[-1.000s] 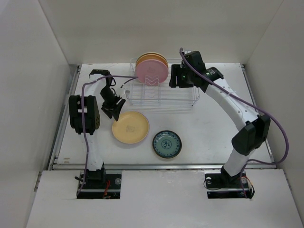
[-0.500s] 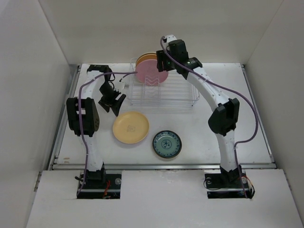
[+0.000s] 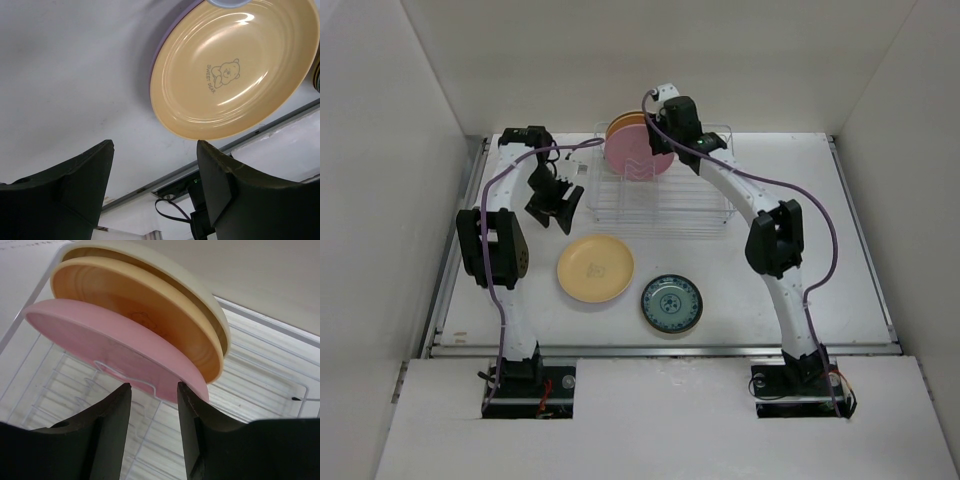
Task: Unload the plates from the dish rack
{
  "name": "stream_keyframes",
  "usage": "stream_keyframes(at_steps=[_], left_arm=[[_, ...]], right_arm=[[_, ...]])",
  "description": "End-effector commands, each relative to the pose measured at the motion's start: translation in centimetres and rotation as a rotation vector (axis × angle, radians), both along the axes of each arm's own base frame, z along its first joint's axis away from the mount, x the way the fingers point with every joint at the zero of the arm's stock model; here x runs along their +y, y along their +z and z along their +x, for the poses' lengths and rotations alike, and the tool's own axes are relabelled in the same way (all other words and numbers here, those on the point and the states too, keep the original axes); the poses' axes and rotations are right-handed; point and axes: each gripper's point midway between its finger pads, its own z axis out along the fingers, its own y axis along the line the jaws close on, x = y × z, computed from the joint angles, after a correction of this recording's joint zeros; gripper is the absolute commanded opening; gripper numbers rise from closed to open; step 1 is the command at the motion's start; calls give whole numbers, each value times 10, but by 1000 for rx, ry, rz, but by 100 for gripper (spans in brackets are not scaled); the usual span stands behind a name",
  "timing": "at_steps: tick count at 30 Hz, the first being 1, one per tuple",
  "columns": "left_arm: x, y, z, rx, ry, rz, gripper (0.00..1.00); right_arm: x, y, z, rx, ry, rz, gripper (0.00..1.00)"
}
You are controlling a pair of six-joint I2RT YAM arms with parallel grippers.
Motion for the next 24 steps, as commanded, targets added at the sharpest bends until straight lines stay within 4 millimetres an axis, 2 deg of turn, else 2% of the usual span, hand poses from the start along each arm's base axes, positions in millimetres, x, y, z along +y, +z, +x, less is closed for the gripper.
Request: stream_keyframes(at_steps=[1,3,4,5,6,7,8,11,12,15,16,20,22,23,24], left_arm=[[-3,14,-33,116,11,-9,63],[-3,11,-33,118,11,-9,63],[-3,11,-33,118,11,-9,63],[-3,11,-34,120,20,-8,63],[-3,11,-34,120,20,-8,63],[-4,11,-31,111,20,-9,63],[-4,11,-31,111,20,-9,63],[-5,10,-29,112,20,-18,63],[-5,9,-26,110,20,-18,63],[-6,6,-26,123,29,-16,63],[-6,6,-26,123,29,-16,63],[-6,8,-24,114,29,-17,63],[-6,7,-22,108,38,-17,63],[-7,9,-20,99,47,-18,63],[-7,11,-18,90,47,-19,63]], right_arm=[[-1,57,8,-140,5,37,48],[-5,64,2,-147,11,24,48],[-11,59,-1,-138,-3,-5,48],[-11,73,-9,-154,-3,0,48],[-13,74,-12,-154,0,-9,48],[-17,78,-12,-166,-16,-10,48],[-21,73,-11,-164,-33,-33,48],[-22,84,-8,-186,-37,-41,48],[-19,75,-4,-176,-37,-46,48],[-13,68,4,-178,-27,-41,48],[-10,50,10,-157,-25,-53,48],[-9,32,21,-156,-49,-64,48],[-7,31,25,-166,-50,-58,48],[-4,26,27,-165,-42,-55,44],[0,30,26,-170,-22,-43,42]])
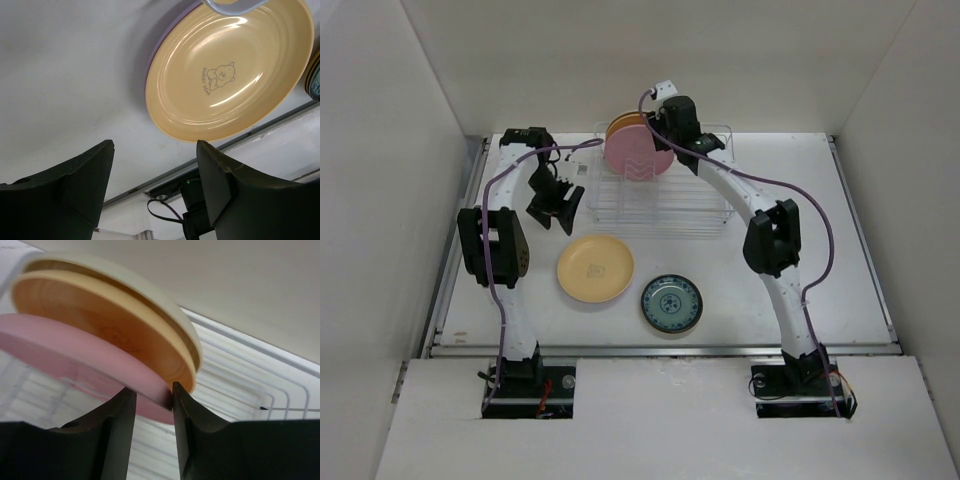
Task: Unload the plates from the dish rack
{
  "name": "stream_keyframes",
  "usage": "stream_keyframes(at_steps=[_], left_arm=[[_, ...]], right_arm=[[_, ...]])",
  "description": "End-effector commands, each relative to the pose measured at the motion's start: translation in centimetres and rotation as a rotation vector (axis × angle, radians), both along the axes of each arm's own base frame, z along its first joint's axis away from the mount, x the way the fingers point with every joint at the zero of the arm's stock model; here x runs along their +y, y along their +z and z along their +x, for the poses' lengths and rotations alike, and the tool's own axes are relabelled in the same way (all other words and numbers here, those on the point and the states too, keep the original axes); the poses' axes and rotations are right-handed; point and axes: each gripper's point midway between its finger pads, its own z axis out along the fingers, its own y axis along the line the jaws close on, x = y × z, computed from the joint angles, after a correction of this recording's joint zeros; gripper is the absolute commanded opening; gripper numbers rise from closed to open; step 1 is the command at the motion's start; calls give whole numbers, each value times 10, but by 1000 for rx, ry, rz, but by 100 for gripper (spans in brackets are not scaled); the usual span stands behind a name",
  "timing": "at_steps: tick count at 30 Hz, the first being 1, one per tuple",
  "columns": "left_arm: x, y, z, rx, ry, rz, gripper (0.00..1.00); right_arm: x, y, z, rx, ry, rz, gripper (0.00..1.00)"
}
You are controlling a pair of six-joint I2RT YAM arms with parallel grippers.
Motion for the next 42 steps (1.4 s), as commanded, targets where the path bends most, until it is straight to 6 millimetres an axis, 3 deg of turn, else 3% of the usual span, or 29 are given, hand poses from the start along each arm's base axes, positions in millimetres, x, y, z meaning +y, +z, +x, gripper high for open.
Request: stream_keyframes(at_steps=[1,4,7,8,9,12,17,20,25,26,27,30,32,33,34,36,37,39,40,42], left_arm=[[-4,14,-17,65,10,-11,63],[-6,10,-15,77,11,-21,63],[-6,11,-15,79,19,-20,63],[-6,8,-17,91,20,-19,63],[-8,11,-18,83,20,-30,63],[-10,10,-17,84,21,-43,63],[-16,20,-8,38,21,-78,63],[-18,28,-4,19,29,-88,63],[-21,40,2,-19,53,-101,63],[-22,47,2,-41,61,-104,63],[-19,51,10,-71,109,-108,63],[6,74,25,-182,248,-96,63],[26,91,42,-282,382,-81,65],[36,104,43,-332,435,-78,65],[56,114,53,-399,509,-71,66],[78,117,52,-427,635,-42,68],[92,128,48,-469,684,-45,68],[105,126,48,-504,737,-25,69],[110,135,44,-539,760,-20,69],[119,131,38,-553,783,17,70]], right_arm=[[13,10,11,-60,26,32,39],[15,10,11,-58,37,36,21],[4,23,8,-79,2,20,6],[1,21,6,-74,-7,3,4],[-3,36,4,-102,-15,3,3],[-12,58,1,-150,-34,-11,0],[-19,121,-15,-243,-27,36,0],[-14,160,-32,-301,-13,83,0],[-10,184,-57,-291,-3,142,0],[-6,174,-66,-241,14,133,0],[-8,183,-76,-226,17,169,0],[-2,156,-108,-63,109,177,0],[6,132,-129,55,184,172,0],[16,101,-153,184,258,156,0],[21,90,-169,234,291,143,0],[31,63,-197,343,316,119,0],[28,41,-213,419,313,88,0],[33,25,-232,481,316,94,0],[40,8,-248,535,343,95,0],[47,-1,-264,585,361,111,0]])
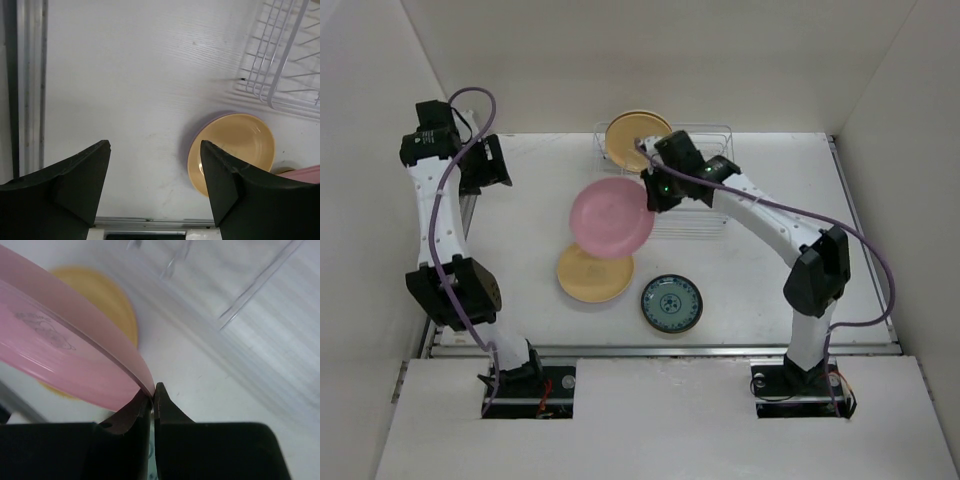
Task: Unload the plates from the dish rack
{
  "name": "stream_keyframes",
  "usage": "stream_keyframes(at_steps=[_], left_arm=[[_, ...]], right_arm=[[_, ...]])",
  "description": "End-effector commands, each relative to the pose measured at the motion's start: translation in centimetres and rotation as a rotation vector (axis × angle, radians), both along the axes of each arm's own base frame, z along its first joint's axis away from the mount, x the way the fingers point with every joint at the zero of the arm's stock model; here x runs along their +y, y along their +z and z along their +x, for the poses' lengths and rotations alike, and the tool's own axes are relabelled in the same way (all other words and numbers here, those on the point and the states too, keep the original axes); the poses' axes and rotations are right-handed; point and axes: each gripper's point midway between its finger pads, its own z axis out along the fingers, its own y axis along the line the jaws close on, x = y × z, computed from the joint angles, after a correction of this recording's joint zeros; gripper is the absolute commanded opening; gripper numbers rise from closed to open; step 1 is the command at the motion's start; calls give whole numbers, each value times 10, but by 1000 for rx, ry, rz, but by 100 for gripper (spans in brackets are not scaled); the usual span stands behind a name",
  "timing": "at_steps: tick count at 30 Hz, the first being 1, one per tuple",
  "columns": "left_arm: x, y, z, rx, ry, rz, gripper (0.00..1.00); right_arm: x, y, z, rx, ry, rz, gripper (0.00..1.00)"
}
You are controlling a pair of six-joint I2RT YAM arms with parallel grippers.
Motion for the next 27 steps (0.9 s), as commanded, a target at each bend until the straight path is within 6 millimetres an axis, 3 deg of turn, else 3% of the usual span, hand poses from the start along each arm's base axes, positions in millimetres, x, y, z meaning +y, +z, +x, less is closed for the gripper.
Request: stream_keyframes(at_steps=[1,5,8,13,17,20,21,23,24,25,27], left_arm=[[0,12,-2,-68,66,25,70],[3,12,-14,-66,72,41,71],[1,3,-21,-35,62,40,71],[-1,1,-29,-25,35,46,71],[-2,-2,-36,-15,25,49,71],[-3,-8,-40,5,8,55,71],[-3,-8,-40,5,8,55,71],[-3,-8,-42,5,8,55,71],[-5,-7,-42,3,3,48,71],[-5,-8,-44,11,-4,50,72],[-6,-8,-44,9,-9,43,72]], right_arm=[[22,-7,-54,151,84,60,0],[43,-32,-84,274,146,72,0],[58,-58,-92,327,169,40,0],[67,-82,-80,372,112,12,0],[72,-91,-73,377,104,-2,0],[64,-102,-73,398,75,-58,0],[62,-103,-71,390,66,-66,2],[60,-104,-68,376,51,-79,17],[58,-105,-69,382,50,-85,38],[58,-105,-69,382,50,-85,45],[59,-105,-70,388,56,-80,46]])
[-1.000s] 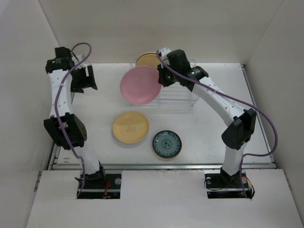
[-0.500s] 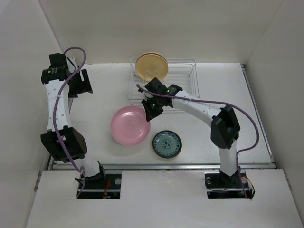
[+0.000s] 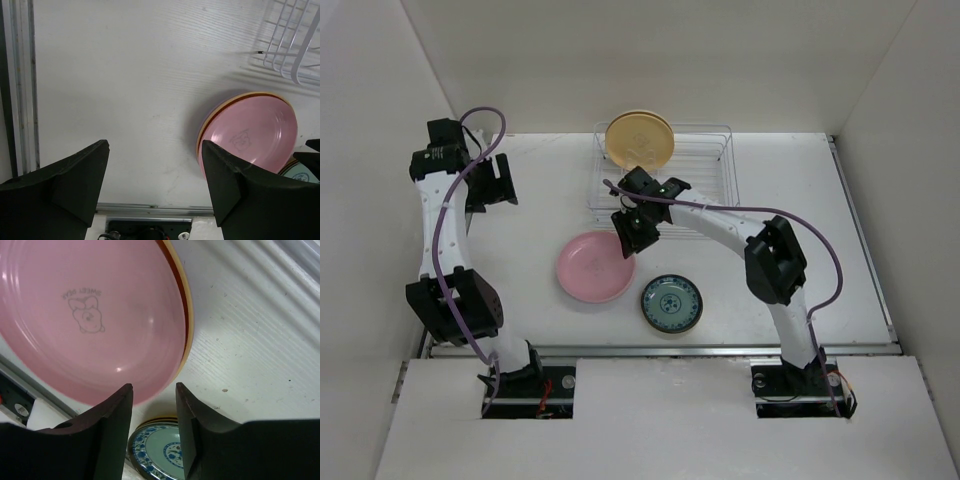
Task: Unload the plates from the dish rack
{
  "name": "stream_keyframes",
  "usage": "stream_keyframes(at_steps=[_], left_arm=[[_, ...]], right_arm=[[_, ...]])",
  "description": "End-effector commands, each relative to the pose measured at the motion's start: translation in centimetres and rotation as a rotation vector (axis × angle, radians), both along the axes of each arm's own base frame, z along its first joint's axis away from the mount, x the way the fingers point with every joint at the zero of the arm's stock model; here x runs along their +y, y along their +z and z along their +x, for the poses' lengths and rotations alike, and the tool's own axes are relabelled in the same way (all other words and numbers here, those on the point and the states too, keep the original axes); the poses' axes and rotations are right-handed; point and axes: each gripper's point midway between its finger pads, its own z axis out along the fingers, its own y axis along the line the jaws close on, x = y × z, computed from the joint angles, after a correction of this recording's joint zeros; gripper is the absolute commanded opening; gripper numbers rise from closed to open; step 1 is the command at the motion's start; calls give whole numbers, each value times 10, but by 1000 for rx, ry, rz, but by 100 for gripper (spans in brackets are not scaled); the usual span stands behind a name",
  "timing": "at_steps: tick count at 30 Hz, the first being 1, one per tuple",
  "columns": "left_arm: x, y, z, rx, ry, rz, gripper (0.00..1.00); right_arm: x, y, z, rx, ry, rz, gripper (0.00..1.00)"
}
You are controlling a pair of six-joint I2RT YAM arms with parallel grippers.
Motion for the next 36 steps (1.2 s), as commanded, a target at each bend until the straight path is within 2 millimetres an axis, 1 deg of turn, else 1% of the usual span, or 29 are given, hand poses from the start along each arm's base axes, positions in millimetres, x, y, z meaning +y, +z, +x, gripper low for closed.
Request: stream_keyframes(at_steps=[1,5,6,9,10,12,13,14,15,16,17,18,19,20,22,23,24,25,26,27,28,29,30,31,32,33,34,35,36], left_arm=[[-6,15,-9,-41,-28,-1,72],[-9,12,-10,-27,-38,-23,72],[-11,12,-9,-30,-44,-32,72],[-18,14,-8,-42,-85,-57,72],[-22,10,-8,-28,-110,-79,72],[-37,24,0,-72,-186,-121,78],[-41,23,6,-66,-224,-120,79],[-54,40,17,-111,-280,-100,79],[-63,47,25,-138,-325,-102,79],[-70,53,33,-158,-360,-90,79],[-88,47,47,-150,-430,-85,77],[-99,69,64,-231,-466,-63,75],[-109,72,75,-256,-488,-46,74],[-120,65,89,-261,-525,-41,74],[-159,87,128,-448,-617,4,74],[-159,80,127,-433,-624,6,74],[-172,77,138,-466,-648,8,72],[-178,80,160,-573,-680,28,69],[-191,77,168,-623,-737,-10,66],[-197,80,176,-685,-762,-21,62],[-204,95,197,-819,-772,-12,55],[-211,85,203,-846,-792,-41,50],[-215,89,212,-882,-771,-74,47],[-225,72,226,-881,-781,-102,46],[-227,98,240,-952,-777,-93,46],[-229,97,250,-955,-771,-101,46],[-231,68,270,-913,-749,-122,46],[-231,64,280,-915,-742,-116,44],[-232,79,288,-960,-744,-105,43]], right_arm=[[4,18,6,-35,-11,18,46],[4,28,6,-50,-11,33,47],[1,25,6,-50,-16,20,47],[-2,41,9,-89,-29,25,47],[-4,56,9,-110,-34,36,47],[-5,85,14,-173,-49,72,49],[-9,117,20,-248,-74,104,52],[-13,133,22,-289,-91,114,56],[-19,144,25,-325,-112,115,58],[-38,159,42,-391,-183,93,60],[-51,177,47,-436,-235,100,62],[-64,181,53,-453,-285,85,63],[-89,185,68,-492,-370,45,63],[-104,181,72,-498,-413,15,63],[-141,191,81,-535,-522,-9,67],[-148,186,86,-538,-544,-27,67],[-159,192,88,-558,-572,-22,67],[-168,191,91,-568,-596,-27,68],[-175,190,96,-575,-616,-25,68],[-189,181,107,-578,-655,-33,68],[-197,182,111,-588,-679,-29,68],[-202,180,116,-586,-689,-21,68],[-211,177,124,-592,-715,-14,68],[-215,174,130,-594,-728,-17,68],[-217,169,132,-582,-726,-11,68],[-217,161,135,-563,-723,-16,68],[-218,159,139,-558,-714,-7,68],[-215,152,140,-542,-706,-11,68],[-214,152,140,-542,-689,-11,68]])
